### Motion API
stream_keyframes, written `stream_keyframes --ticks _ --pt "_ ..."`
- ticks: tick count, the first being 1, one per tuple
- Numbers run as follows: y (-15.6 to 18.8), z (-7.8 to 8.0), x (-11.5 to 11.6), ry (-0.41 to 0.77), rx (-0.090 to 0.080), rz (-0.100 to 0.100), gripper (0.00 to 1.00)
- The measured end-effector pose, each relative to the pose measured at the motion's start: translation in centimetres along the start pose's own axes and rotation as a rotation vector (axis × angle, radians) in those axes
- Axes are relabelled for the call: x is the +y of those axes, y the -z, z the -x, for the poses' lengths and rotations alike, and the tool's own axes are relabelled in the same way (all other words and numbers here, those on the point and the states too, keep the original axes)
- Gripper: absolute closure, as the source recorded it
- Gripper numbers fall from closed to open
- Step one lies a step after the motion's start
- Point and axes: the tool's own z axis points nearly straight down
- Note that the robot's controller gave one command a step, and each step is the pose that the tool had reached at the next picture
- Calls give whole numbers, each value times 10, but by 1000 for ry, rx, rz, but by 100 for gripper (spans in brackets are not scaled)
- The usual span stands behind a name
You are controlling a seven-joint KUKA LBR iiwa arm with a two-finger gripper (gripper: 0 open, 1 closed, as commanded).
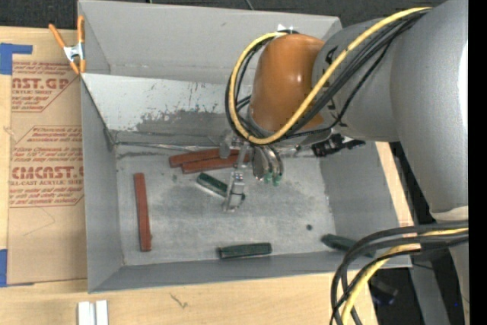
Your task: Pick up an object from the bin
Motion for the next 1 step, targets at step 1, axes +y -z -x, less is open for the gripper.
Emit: stream_keyframes --ticks 1 --pt "-70 -4 3 98 -1 1 100"
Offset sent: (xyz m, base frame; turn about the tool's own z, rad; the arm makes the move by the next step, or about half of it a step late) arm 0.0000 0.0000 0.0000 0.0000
